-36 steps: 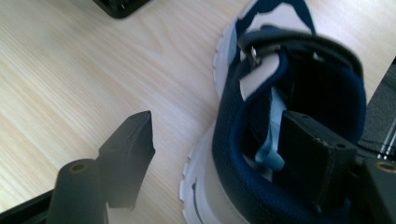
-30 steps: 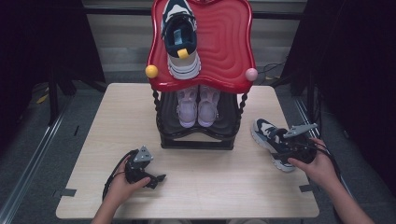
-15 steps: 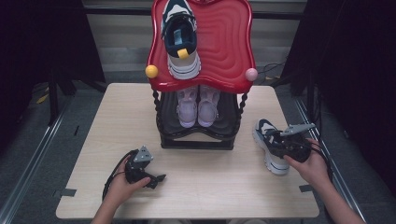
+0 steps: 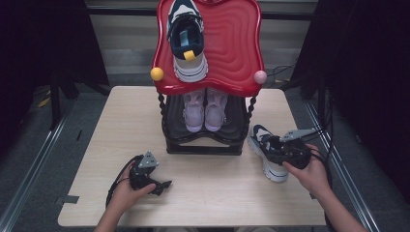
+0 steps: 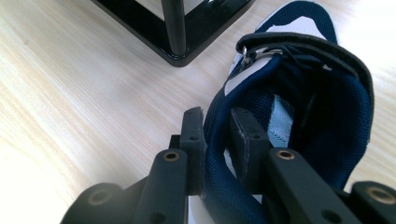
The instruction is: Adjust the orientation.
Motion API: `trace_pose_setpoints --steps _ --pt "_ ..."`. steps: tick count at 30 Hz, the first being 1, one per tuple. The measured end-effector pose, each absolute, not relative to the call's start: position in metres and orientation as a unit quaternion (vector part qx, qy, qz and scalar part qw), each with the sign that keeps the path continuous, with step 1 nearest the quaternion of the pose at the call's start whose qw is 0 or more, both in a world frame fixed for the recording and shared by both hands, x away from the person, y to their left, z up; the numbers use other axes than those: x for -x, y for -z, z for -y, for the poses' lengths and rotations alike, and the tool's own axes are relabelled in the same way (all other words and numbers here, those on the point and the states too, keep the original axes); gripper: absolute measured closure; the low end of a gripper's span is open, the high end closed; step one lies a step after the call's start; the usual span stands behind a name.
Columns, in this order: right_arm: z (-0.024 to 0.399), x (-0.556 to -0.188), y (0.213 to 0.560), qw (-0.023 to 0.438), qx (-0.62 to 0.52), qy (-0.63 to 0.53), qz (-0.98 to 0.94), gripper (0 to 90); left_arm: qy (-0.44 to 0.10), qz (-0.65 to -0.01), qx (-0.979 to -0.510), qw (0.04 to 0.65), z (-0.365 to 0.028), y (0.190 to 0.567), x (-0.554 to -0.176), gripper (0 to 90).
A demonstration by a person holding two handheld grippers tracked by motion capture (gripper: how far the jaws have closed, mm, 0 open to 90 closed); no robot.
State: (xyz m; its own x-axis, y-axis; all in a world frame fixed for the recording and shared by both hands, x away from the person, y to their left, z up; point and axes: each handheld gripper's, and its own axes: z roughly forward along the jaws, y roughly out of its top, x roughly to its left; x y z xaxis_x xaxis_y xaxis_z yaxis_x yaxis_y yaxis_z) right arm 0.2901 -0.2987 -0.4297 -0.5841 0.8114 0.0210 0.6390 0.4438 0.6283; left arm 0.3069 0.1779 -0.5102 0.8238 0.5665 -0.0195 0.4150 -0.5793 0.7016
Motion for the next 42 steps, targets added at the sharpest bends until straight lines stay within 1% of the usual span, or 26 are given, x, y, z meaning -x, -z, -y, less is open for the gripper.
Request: trace_pose_setpoints --steps 2,4,8,12,15,16,18,21,22,23,30,33,36,40,42 --pt "0.299 -0.289 0.429 0.142 -0.43 -0.304 -0.838 70.8 -0.104 -0.278 -0.882 0.365 -0.178 0.51 -0.307 0.0" --pt "0.3 -0.288 0.426 0.144 -0.426 -0.305 -0.839 60.1 -0.104 -0.278 -0.882 0.365 -0.178 0.51 -0.307 0.0" --pt "0.306 -0.286 0.418 0.155 -0.417 -0.295 -0.846 48.1 -0.104 -0.278 -0.882 0.365 -0.178 0.51 -0.307 0.0" --pt "0.308 -0.281 0.414 0.16 -0.412 -0.284 -0.851 45.4 -0.104 -0.28 -0.881 0.367 -0.178 0.51 -0.307 0.0" --pt "0.307 -0.277 0.414 0.148 -0.407 -0.277 -0.858 48.1 -0.104 -0.278 -0.883 0.365 -0.178 0.51 -0.307 0.0" --pt "0.307 -0.276 0.414 0.147 -0.406 -0.279 -0.858 51.6 -0.104 -0.278 -0.883 0.365 -0.178 0.51 -0.307 0.0" --pt "0.304 -0.274 0.413 0.143 -0.403 -0.282 -0.859 53.9 -0.105 -0.279 -0.882 0.364 -0.178 0.51 -0.307 0.0" --pt "0.3 -0.272 0.412 0.143 -0.399 -0.281 -0.861 64.6 -0.105 -0.279 -0.882 0.365 -0.178 0.51 -0.307 0.0" --pt "0.3 -0.272 0.412 0.138 -0.396 -0.286 -0.862 68.4 -0.105 -0.28 -0.882 0.363 -0.178 0.51 -0.307 0.0" --pt "0.299 -0.272 0.412 0.131 -0.397 -0.293 -0.86 70.4 -0.105 -0.28 -0.882 0.363 -0.178 0.51 -0.307 0.0" --pt "0.285 -0.273 0.414 0.118 -0.388 -0.304 -0.862 71.8 -0.106 -0.28 -0.883 0.363 -0.178 0.51 -0.307 0.0" --pt "0.279 -0.274 0.416 0.116 -0.391 -0.311 -0.859 69.1 -0.105 -0.28 -0.883 0.363 -0.178 0.51 -0.307 0.0" --pt "0.273 -0.276 0.419 0.122 -0.391 -0.308 -0.859 69.5 -0.105 -0.28 -0.882 0.363 -0.178 0.51 -0.307 0.0" --pt "0.271 -0.279 0.42 0.112 -0.395 -0.315 -0.856 68.5 -0.105 -0.28 -0.882 0.363 -0.178 0.51 -0.307 0.0" --pt "0.271 -0.28 0.419 0.109 -0.393 -0.314 -0.857 65.2 -0.105 -0.28 -0.883 0.363 -0.178 0.51 -0.307 0.0"
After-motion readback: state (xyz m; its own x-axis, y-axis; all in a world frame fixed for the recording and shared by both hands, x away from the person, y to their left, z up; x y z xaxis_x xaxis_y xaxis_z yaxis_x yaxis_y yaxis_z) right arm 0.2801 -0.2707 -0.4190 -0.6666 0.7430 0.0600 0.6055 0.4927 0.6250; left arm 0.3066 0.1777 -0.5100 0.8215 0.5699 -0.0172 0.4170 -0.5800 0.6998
